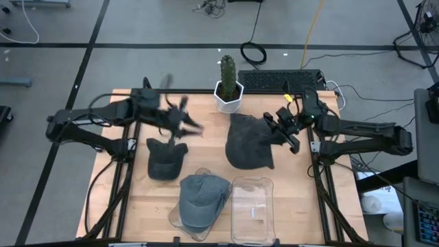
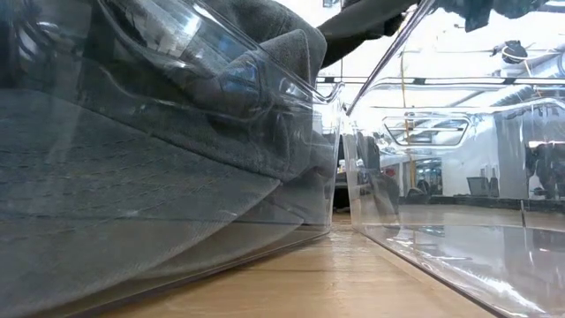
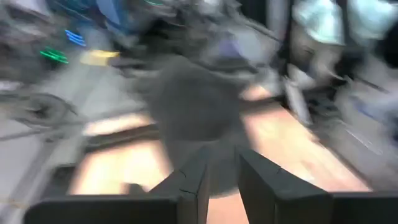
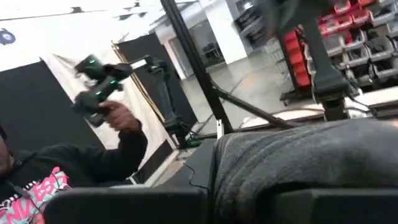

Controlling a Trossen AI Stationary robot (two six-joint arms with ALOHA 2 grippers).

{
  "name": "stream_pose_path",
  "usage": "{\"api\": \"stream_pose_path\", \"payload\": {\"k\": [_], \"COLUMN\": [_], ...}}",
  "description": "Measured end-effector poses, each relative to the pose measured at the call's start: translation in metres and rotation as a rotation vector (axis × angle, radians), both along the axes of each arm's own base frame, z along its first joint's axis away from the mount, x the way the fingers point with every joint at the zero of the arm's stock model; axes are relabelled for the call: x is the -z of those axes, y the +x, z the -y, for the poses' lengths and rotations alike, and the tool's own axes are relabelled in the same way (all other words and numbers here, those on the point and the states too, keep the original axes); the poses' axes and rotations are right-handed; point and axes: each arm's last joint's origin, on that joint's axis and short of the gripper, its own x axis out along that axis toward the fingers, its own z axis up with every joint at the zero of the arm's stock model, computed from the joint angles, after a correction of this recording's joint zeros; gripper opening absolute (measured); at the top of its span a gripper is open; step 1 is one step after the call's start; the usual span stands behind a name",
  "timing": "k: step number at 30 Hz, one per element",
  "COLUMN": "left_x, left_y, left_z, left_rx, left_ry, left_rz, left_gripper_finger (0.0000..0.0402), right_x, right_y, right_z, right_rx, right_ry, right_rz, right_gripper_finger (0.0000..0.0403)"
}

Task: Pick & Place hat
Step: Put the top left black cap into the right transparent bin

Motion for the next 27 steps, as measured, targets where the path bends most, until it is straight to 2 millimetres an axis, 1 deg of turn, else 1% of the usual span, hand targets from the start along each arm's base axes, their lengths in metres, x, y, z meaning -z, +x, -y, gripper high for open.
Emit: {"api": "stream_pose_path", "payload": {"k": [2,5,7,9,11,13,16,20,24,27], "left_x": [0.017,0.036,0.043,0.046,0.052,0.056,0.065,0.079,0.088,0.090], "left_y": [-0.014,-0.032,-0.044,-0.052,-0.060,-0.064,-0.067,-0.067,-0.066,-0.066], "left_z": [-0.014,-0.027,-0.032,-0.033,-0.034,-0.035,-0.037,-0.039,-0.039,-0.039], "left_rx": [-0.066,-0.108,-0.106,-0.088,-0.095,-0.121,-0.159,-0.199,-0.208,-0.212], "left_ry": [-0.050,-0.174,-0.240,-0.268,-0.284,-0.280,-0.272,-0.318,-0.339,-0.343], "left_rz": [0.042,0.151,0.216,0.282,0.290,0.291,0.247,0.168,0.098,0.082], "left_gripper_finger": [0.0082,0.0081,0.0082,0.0083,0.0082,0.0081,0.0082,0.0081,0.0083,0.0082], "right_x": [-0.002,-0.006,-0.011,-0.013,-0.018,-0.020,-0.019,-0.019,-0.023,-0.027], "right_y": [-0.003,-0.007,-0.006,-0.001,0.005,0.011,0.019,0.027,0.023,0.016], "right_z": [-0.010,-0.024,-0.033,-0.041,-0.051,-0.062,-0.085,-0.120,-0.154,-0.172], "right_rx": [-0.057,-0.203,-0.253,-0.274,-0.292,-0.316,-0.310,-0.300,-0.360,-0.408], "right_ry": [-0.003,0.016,0.026,0.036,0.036,0.019,-0.033,-0.139,-0.286,-0.345], "right_rz": [0.007,0.006,0.006,-0.011,-0.022,-0.058,-0.127,-0.223,-0.288,-0.323], "right_gripper_finger": [0.0024,0.0024,0.0024,0.0024,0.0024,0.0024,0.0024,0.0024,0.0024,0.0024]}}
